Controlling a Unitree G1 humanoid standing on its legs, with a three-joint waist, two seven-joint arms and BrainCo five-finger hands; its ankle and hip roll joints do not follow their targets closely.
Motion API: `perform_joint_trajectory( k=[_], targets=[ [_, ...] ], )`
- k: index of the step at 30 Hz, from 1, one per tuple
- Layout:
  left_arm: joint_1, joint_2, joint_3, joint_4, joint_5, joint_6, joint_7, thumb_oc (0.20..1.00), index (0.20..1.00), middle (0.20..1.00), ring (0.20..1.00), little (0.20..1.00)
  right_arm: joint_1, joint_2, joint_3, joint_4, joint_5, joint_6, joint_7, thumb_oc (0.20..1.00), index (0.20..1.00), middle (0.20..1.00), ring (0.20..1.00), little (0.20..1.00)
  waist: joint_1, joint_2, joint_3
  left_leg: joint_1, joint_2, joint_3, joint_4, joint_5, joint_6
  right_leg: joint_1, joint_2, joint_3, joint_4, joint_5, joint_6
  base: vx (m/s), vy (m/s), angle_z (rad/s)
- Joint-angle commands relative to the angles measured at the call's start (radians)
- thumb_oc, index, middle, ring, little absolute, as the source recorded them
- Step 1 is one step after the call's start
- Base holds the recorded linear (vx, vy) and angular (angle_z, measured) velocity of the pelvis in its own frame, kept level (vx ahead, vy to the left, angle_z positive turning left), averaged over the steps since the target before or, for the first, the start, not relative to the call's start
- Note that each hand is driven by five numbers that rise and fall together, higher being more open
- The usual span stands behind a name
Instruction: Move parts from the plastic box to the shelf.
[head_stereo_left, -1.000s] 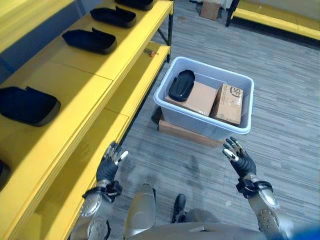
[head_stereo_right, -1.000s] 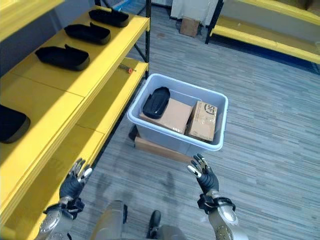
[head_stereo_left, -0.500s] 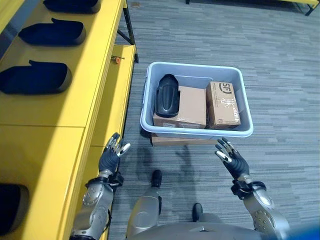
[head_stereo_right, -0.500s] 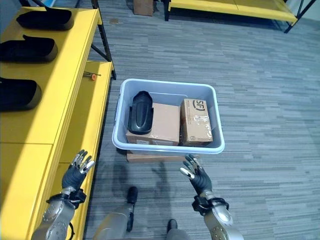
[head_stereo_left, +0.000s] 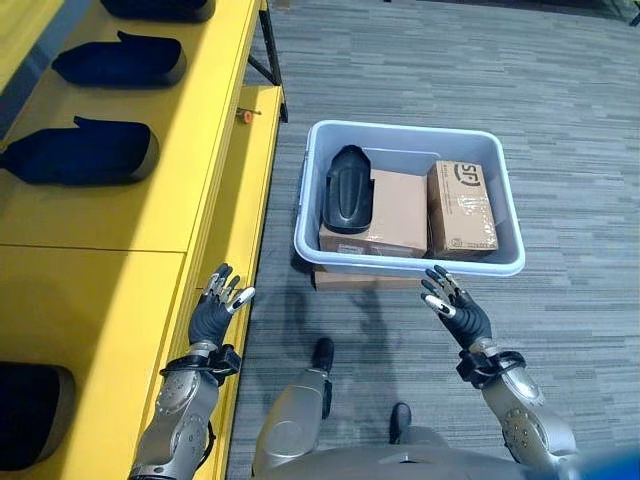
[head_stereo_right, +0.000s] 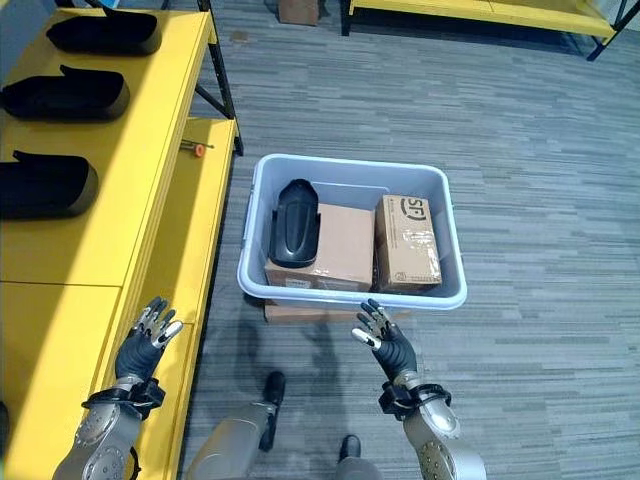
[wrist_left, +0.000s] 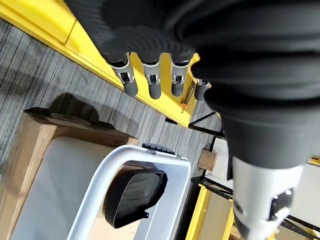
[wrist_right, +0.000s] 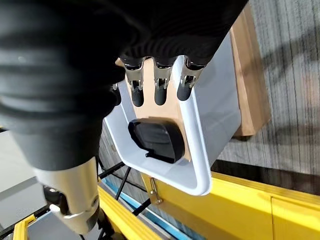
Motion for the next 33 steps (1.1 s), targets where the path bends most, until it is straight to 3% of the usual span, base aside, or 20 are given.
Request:
perform_joint_trajectory(
  k=[1,3,4,6,7,10,11,17,33],
  targets=[
    [0.013,0.049,0.027,-0.083,0.040,-0.044,0.017,1.000,1.000,1.000,1.000,1.000,-0.042,0.010,0.036,-0.038,0.021,-0.039,0.019,1.000,1.000,1.000,1.000,1.000,0.004,0.015,-0.007,0.056,0.073,-0.040,-0.039,-0.045,-0.033,-0.108,-0.037,0.002,0.025,0.219,0.028,0.07,0.100,0.25],
    [0.016,0.048,0.033,-0.085,0.034,-0.045,0.013,1.000,1.000,1.000,1.000,1.000,-0.049,0.018,0.042,-0.028,0.027,-0.038,0.013,1.000,1.000,1.000,1.000,1.000,-0.002,0.019,-0.003,0.094,0.081,-0.033,-0.080,-0.046,-0.041,-0.124,-0.029,-0.024,-0.090,0.182,0.020,0.15,-0.042,-0.20],
    [0.011,0.040,0.040,-0.083,0.019,-0.049,0.022,1.000,1.000,1.000,1.000,1.000,-0.062,0.015,0.046,-0.022,0.027,-0.038,0.008,1.000,1.000,1.000,1.000,1.000,-0.003,0.007,0.018,0.124,0.091,-0.021,-0.093,-0.056,-0.054,-0.178,-0.045,-0.052,-0.229,0.219,0.034,0.16,-0.156,-0.34],
    [0.016,0.029,0.043,-0.067,0.012,-0.048,0.019,1.000,1.000,1.000,1.000,1.000,-0.054,0.002,0.041,-0.035,0.017,-0.035,0.008,1.000,1.000,1.000,1.000,1.000,-0.005,-0.011,0.029,0.138,0.100,-0.017,-0.077,-0.075,-0.073,-0.153,-0.041,-0.053,-0.303,0.232,0.041,0.17,-0.227,-0.28],
    [0.019,0.007,0.028,-0.057,0.013,-0.048,0.006,1.000,1.000,1.000,1.000,1.000,-0.029,-0.005,0.028,-0.043,0.009,-0.035,0.014,1.000,1.000,1.000,1.000,1.000,-0.011,-0.026,0.022,0.145,0.105,-0.022,-0.076,-0.076,-0.082,-0.125,-0.032,-0.045,-0.298,0.218,0.030,0.14,-0.189,-0.10],
    [0.017,-0.013,0.011,-0.060,0.006,-0.048,-0.004,1.000,1.000,1.000,1.000,1.000,-0.004,-0.017,0.006,-0.061,0.010,-0.038,0.016,1.000,1.000,1.000,1.000,1.000,-0.020,-0.026,0.011,0.150,0.132,-0.039,-0.093,-0.063,-0.105,-0.111,-0.016,-0.079,-0.286,0.200,0.015,0.12,-0.219,0.60],
    [0.021,-0.016,0.006,-0.062,0.009,-0.041,-0.010,1.000,1.000,1.000,1.000,1.000,0.017,-0.029,-0.011,-0.071,0.011,-0.038,0.017,1.000,1.000,1.000,1.000,1.000,-0.027,-0.020,0.000,0.162,0.159,-0.047,-0.113,-0.051,-0.117,-0.098,-0.012,-0.116,-0.263,0.180,0.008,0.15,-0.262,0.60],
    [0.025,-0.008,-0.007,-0.067,0.006,-0.029,-0.003,1.000,1.000,1.000,1.000,1.000,0.028,-0.045,-0.028,-0.070,0.025,-0.040,0.001,1.000,1.000,1.000,1.000,1.000,-0.049,0.003,-0.014,0.200,0.235,-0.052,-0.205,0.000,-0.150,-0.089,0.026,-0.160,-0.224,0.116,-0.013,0.10,-0.163,0.19],
    [0.006,-0.012,0.029,-0.140,0.030,-0.048,-0.015,1.000,1.000,1.000,1.000,1.000,-0.010,-0.082,-0.082,-0.179,0.082,-0.076,0.016,1.000,1.000,1.000,1.000,1.000,-0.074,0.038,-0.073,0.289,0.247,0.000,-0.249,-0.016,-0.161,-0.022,0.047,-0.113,-0.263,0.092,-0.015,0.07,-0.015,-0.07]
  ],
)
